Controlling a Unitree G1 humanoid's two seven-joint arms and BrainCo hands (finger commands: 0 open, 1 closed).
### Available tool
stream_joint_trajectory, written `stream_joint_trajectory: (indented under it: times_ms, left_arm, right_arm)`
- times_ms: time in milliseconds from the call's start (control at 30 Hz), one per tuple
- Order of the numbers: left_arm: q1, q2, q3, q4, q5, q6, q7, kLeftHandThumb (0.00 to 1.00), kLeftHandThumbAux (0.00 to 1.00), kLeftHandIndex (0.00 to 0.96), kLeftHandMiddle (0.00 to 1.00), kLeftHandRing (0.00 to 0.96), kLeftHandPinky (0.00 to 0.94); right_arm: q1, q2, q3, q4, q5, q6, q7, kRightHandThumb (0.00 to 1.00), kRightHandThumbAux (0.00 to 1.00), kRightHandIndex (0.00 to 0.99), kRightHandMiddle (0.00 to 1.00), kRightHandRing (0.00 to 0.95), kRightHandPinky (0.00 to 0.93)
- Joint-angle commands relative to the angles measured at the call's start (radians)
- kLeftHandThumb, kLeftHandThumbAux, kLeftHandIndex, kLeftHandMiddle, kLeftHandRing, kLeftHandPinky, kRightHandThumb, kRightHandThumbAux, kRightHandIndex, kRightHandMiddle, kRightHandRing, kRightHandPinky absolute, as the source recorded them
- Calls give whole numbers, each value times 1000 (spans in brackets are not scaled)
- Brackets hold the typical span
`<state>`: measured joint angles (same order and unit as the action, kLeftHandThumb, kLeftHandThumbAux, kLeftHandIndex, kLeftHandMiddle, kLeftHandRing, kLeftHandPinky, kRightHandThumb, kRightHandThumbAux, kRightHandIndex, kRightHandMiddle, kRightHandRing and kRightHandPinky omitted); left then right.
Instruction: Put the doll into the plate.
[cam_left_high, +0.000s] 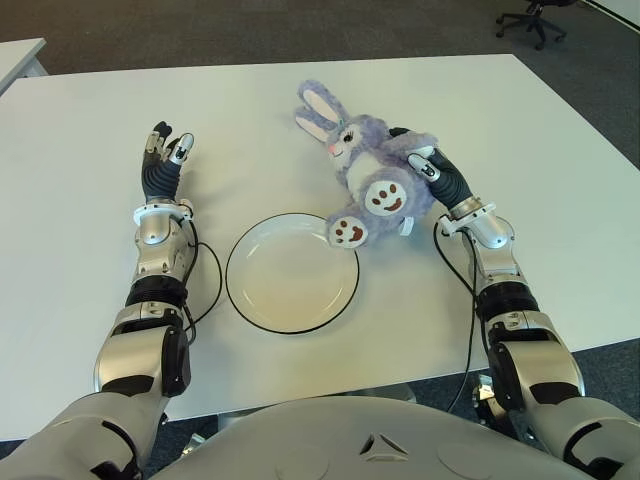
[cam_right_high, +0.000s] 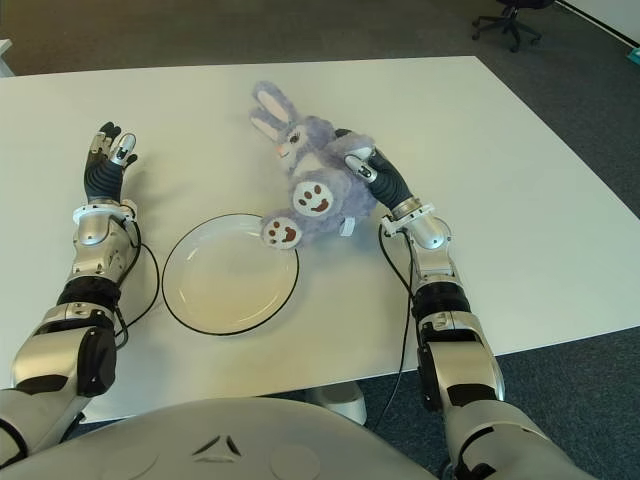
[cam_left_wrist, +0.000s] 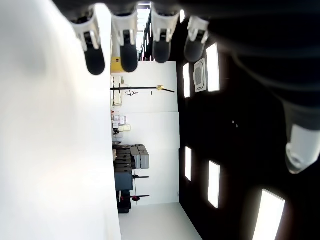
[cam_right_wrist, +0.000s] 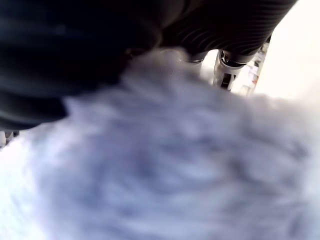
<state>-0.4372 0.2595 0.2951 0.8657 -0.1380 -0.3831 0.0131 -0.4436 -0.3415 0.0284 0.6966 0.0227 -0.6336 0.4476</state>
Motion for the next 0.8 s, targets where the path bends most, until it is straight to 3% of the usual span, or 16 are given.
stream_joint_trajectory:
  times_ms: [33, 400, 433, 500, 533, 567, 600, 633, 667, 767, 800]
  left_arm:
    - [109, -44, -10, 92, 11, 58, 17, 7, 497, 0, 77, 108, 131]
    - [106, -44, -9, 95, 11, 61, 21, 0, 487, 0, 78, 110, 133]
    - [105, -44, -10, 96, 11, 61, 21, 0, 486, 0, 74, 106, 134]
    - [105, -45, -10, 97, 12, 60, 22, 0, 486, 0, 73, 105, 134]
    - [105, -45, -10, 97, 12, 60, 22, 0, 486, 0, 71, 104, 141]
    - [105, -46, -11, 97, 13, 60, 23, 0, 486, 0, 71, 104, 142]
    - [105, -46, -11, 97, 13, 60, 23, 0, 483, 0, 69, 102, 139]
    - [105, -46, -11, 97, 13, 60, 24, 0, 482, 0, 69, 102, 139]
    - [104, -46, -11, 97, 14, 60, 24, 0, 478, 0, 68, 99, 135]
    - [105, -46, -13, 95, 15, 60, 25, 0, 473, 0, 68, 99, 136]
    - [105, -46, -13, 95, 16, 60, 26, 0, 471, 0, 69, 100, 138]
  right_arm:
    - [193, 46, 49, 114, -49, 7, -4, 301, 178, 0, 0, 0, 23]
    - [196, 54, 42, 100, -36, 25, -12, 319, 186, 0, 0, 0, 22]
    - [196, 57, 39, 101, -31, 25, -13, 340, 221, 0, 0, 0, 75]
    - [196, 68, 27, 102, -11, 28, -13, 347, 231, 0, 0, 0, 91]
    - [197, 74, 20, 102, 0, 30, -12, 386, 328, 0, 25, 76, 181]
    - [197, 84, 10, 104, 16, 32, -11, 393, 345, 0, 29, 88, 196]
    - [197, 90, 4, 105, 26, 33, -10, 468, 433, 28, 127, 182, 276]
    - [198, 101, -7, 108, 43, 35, -12, 482, 448, 33, 143, 198, 290]
    - [197, 108, -16, 110, 55, 37, -14, 589, 519, 118, 246, 274, 346]
    - [197, 127, -36, 116, 69, 38, -42, 665, 547, 225, 335, 353, 390]
    - [197, 132, -41, 119, 69, 37, -51, 704, 666, 369, 386, 400, 417]
